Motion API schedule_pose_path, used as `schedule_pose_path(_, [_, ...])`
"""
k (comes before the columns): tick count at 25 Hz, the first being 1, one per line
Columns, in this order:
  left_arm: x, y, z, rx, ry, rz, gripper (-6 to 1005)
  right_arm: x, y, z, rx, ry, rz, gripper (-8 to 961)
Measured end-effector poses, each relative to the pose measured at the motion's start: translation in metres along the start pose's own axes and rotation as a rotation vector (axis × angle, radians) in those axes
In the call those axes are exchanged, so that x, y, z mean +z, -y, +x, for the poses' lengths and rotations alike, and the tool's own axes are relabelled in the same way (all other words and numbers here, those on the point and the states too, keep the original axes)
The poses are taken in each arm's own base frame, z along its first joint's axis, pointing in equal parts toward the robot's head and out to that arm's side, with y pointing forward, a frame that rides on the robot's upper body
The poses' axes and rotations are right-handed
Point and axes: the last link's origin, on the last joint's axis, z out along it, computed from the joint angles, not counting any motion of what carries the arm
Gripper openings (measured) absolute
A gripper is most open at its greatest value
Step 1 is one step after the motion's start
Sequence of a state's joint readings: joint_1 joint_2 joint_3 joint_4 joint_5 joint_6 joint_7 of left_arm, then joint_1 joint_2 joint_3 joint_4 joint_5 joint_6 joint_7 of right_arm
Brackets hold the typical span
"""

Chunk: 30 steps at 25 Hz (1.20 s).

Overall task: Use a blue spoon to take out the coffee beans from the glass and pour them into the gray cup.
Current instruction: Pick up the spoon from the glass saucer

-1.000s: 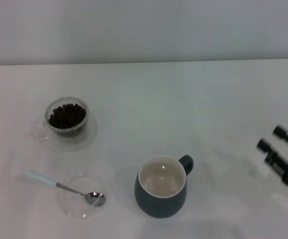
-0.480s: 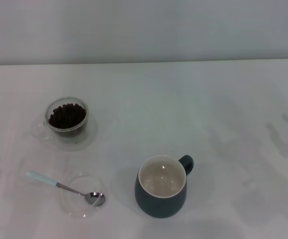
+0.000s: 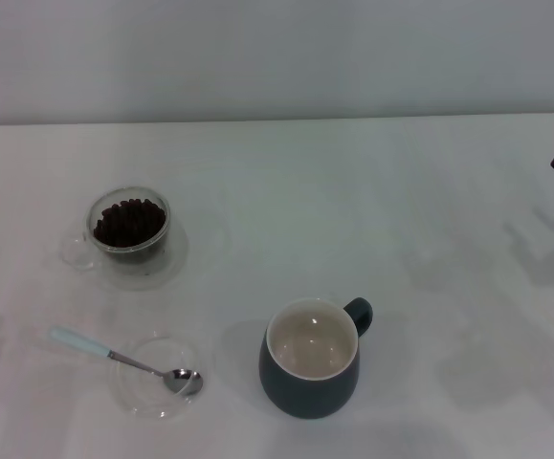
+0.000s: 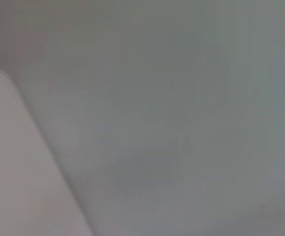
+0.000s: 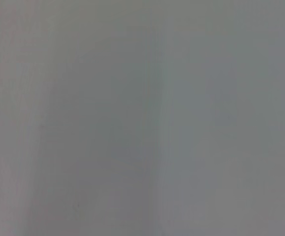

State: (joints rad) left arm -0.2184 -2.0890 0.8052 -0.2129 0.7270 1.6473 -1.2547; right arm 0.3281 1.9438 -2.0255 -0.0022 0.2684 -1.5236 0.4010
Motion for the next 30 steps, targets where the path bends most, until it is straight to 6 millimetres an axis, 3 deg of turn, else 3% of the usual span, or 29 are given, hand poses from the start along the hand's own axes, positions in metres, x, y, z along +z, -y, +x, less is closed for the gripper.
schedule_pose_path(7, [0.000, 0.004, -0.009, -0.046, 0.052, 0.034, 888, 0.008, 0.001, 0.003, -0.005, -0.028, 0.001, 514])
schedule_pose_path(22, [0.042, 0.009, -0.041, -0.116, 0.333, 0.097, 888, 0.022, -0.005, 0.002, -0.006, -0.016, -0.012, 514])
schedule_pose_path(30, [0.039, 0.013, -0.045, -0.111, 0.381, 0.118, 887, 0.026, -0.012, 0.006, -0.018, -0.026, -0.010, 514])
